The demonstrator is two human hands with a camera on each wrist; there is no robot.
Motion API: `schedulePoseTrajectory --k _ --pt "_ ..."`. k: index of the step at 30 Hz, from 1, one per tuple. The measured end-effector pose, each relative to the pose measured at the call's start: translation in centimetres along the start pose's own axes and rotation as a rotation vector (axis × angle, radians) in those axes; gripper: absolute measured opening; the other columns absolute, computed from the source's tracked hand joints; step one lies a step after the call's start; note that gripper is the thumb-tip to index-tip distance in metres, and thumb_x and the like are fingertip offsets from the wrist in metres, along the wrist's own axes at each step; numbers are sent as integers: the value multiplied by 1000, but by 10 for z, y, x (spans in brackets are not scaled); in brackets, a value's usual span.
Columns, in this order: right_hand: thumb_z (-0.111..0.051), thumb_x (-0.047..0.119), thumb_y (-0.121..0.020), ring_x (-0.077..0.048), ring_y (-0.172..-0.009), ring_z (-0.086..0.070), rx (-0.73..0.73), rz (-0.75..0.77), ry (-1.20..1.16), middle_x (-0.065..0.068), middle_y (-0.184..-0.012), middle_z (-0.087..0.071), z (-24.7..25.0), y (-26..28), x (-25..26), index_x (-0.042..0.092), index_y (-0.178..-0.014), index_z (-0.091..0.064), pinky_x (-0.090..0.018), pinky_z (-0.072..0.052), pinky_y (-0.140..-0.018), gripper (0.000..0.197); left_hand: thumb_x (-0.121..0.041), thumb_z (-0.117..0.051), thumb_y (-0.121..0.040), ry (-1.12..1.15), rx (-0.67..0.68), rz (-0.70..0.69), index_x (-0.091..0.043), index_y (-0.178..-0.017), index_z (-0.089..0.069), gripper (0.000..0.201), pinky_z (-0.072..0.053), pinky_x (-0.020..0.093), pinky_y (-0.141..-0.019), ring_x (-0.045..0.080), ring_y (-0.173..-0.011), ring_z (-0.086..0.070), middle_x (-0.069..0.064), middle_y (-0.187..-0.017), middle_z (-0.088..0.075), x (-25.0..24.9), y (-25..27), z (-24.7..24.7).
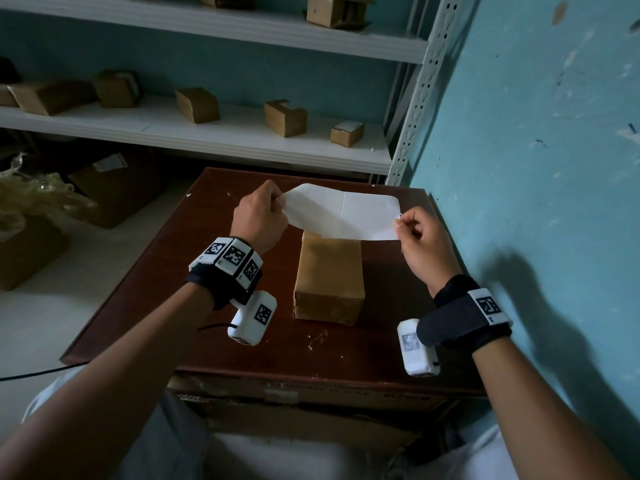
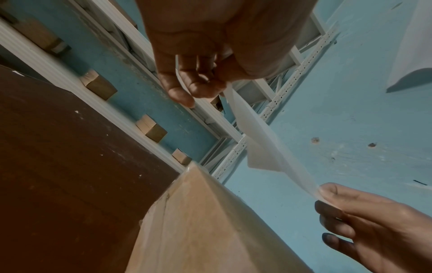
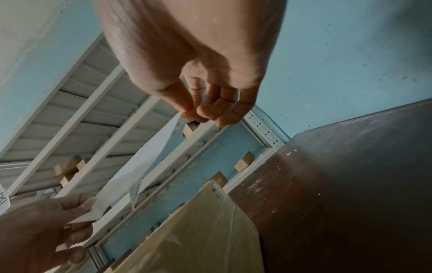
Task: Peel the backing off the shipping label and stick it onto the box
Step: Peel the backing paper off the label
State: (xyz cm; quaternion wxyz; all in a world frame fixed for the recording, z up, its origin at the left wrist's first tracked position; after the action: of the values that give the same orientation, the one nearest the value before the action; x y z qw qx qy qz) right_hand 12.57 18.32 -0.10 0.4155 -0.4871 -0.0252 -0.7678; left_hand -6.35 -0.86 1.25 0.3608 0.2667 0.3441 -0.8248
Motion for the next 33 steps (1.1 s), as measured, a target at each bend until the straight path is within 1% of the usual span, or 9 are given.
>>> schedulePoseTrajectory --k 4,11,14,18,20,24,27,30,33 --pt "-52 20 -98 -10 -68 -54 -6 -9 3 5 -78 -56 2 0 0 15 -95 -55 -23 -44 -63 7 -8 -42 -93 8 8 22 -9 -95 -55 13 -42 32 -65 24 -82 -56 7 -96 -57 0 1 2" --pt "-52 20 -99 -9 -70 -54 1 -15 9 6 -80 -56 3 0 -1 17 -94 -54 -21 -44 -63 6 -7 -42 -93 13 10 29 -11 -96 -54 13 -41 25 -60 23 -81 -58 7 -98 -58 0 2 2" --pt "-53 21 -98 -10 -71 -55 -1 -14 6 6 -81 -56 3 0 -2 17 -93 -54 -23 -44 -64 7 -8 -42 -94 14 3 33 -9 -97 -55 14 -45 30 -63 25 -83 -59 7 -99 -57 0 2 4" --pt "-53 21 -98 -9 -70 -54 8 -9 5 7 -79 -56 3 -1 -3 18 -93 -54 -22 -42 -64 6 -8 -42 -92 11 3 35 -10 -95 -54 13 -42 31 -63 26 -83 -58 8 -98 -59 0 1 5" --pt "-52 21 -99 -9 -70 -54 10 -15 -2 6 -79 -56 3 -1 -4 18 -93 -54 -22 -41 -63 6 -7 -42 -93 2 3 35 -10 -95 -54 13 -40 29 -63 24 -84 -57 7 -98 -58 -1 2 5" --pt "-52 21 -99 -10 -71 -54 5 -8 3 5 -79 -55 4 0 -3 18 -92 -53 -21 -41 -63 7 -7 -42 -93 -6 -3 29 -11 -94 -53 12 -35 21 -56 21 -82 -56 6 -97 -57 -1 1 4" --pt "-52 19 -99 -9 -70 -54 6 -7 1 5 -78 -55 4 0 -2 18 -92 -53 -21 -40 -62 7 -6 -43 -93 -10 -3 28 -11 -94 -54 12 -36 21 -56 21 -82 -55 6 -97 -58 0 1 4" --pt "-52 19 -99 -10 -70 -54 5 -11 3 5 -78 -55 5 0 -2 17 -92 -53 -22 -41 -63 7 -6 -43 -93 -9 1 36 -13 -94 -53 12 -35 18 -55 21 -82 -55 5 -97 -57 0 1 5" --pt "-52 20 -99 -11 -71 -55 0 -12 7 4 -79 -57 5 0 -1 17 -92 -54 -23 -43 -63 7 -7 -43 -93 4 5 47 -13 -93 -53 12 -37 21 -56 24 -82 -60 9 -97 -61 1 1 5"
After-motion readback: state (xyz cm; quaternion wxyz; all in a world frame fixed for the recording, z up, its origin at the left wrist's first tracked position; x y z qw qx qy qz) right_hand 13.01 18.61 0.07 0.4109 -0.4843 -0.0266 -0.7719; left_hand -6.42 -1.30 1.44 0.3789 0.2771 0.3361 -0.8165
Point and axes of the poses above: each hand's wrist, its own y-axis away from the middle knuckle, its own z-axis out of the back of the hand, x = y × z, the point moved 2 cm from there along -y, towards the middle knuckle
